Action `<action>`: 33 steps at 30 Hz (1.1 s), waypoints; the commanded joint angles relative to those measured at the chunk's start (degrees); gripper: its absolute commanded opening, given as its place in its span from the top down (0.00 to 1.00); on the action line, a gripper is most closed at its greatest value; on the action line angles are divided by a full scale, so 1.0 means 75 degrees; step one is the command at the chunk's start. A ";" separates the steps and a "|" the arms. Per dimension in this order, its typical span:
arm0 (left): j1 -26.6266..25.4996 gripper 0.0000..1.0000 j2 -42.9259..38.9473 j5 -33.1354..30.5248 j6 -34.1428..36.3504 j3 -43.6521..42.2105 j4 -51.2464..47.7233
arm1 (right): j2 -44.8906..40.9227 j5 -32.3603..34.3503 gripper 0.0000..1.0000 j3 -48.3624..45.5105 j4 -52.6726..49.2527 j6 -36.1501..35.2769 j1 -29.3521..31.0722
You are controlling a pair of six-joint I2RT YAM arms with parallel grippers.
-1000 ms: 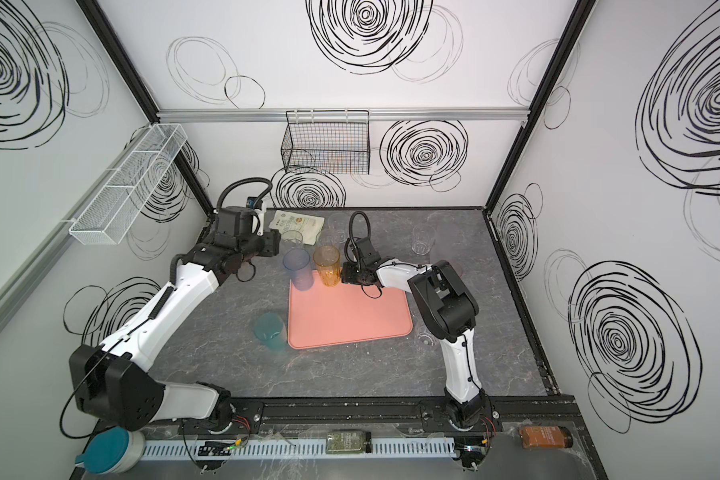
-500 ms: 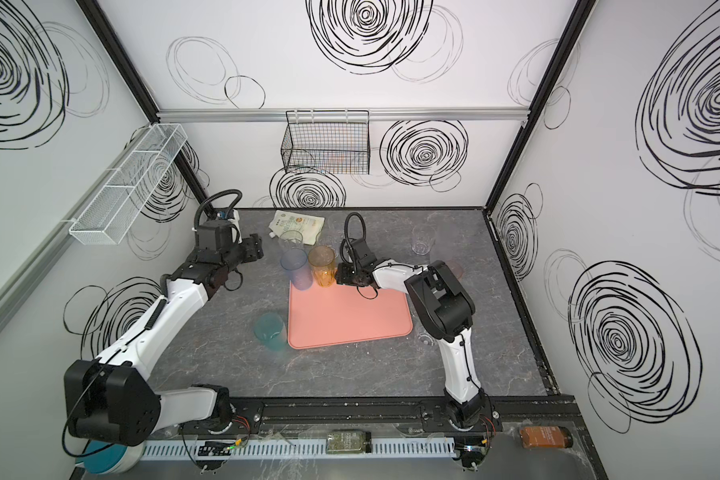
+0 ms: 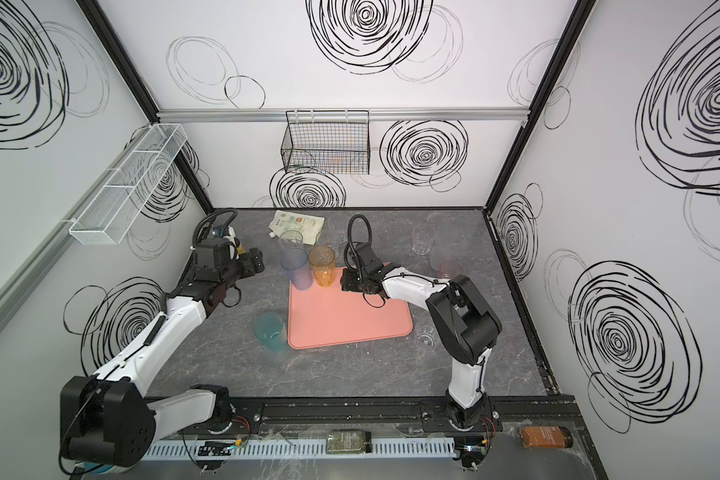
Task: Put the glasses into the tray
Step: 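Open the left gripper and withdraw it from the yellow cup toward the robot, then move the right gripper off the tray to the teal cup and grasp it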
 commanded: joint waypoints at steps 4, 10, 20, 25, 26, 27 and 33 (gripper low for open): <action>0.0558 0.10 -0.0100 0.0593 -0.0339 -0.0238 0.0523 | 0.0153 0.0894 0.41 0.0660 -0.0545 -0.0435 0.0532; 0.0708 0.11 -0.0070 0.0963 -0.0466 -0.0274 0.0755 | 0.1041 0.1105 0.41 0.1403 -0.0540 -0.0601 0.0397; 0.1074 0.12 0.0050 0.1299 -0.0613 -0.0263 0.0837 | 0.1156 0.1182 0.42 0.1224 -0.0415 -0.0677 0.0093; 0.1105 0.13 0.0142 0.1311 -0.0626 -0.0266 0.0832 | 0.0542 0.1152 0.42 0.0784 -0.0537 -0.0550 0.0205; 0.1105 0.14 0.0172 0.1300 -0.0620 -0.0253 0.0809 | 0.0303 0.1143 0.42 0.0576 -0.0541 -0.0501 0.0286; 0.1084 0.14 0.0188 0.1247 -0.0622 -0.0241 0.0764 | 0.0061 0.1102 0.42 0.0371 -0.0593 -0.0474 0.0411; -0.0204 0.12 -0.0071 -0.0067 -0.0237 -0.0088 -0.0181 | -0.1177 0.1115 0.42 -0.0651 -0.1084 -0.0192 0.1365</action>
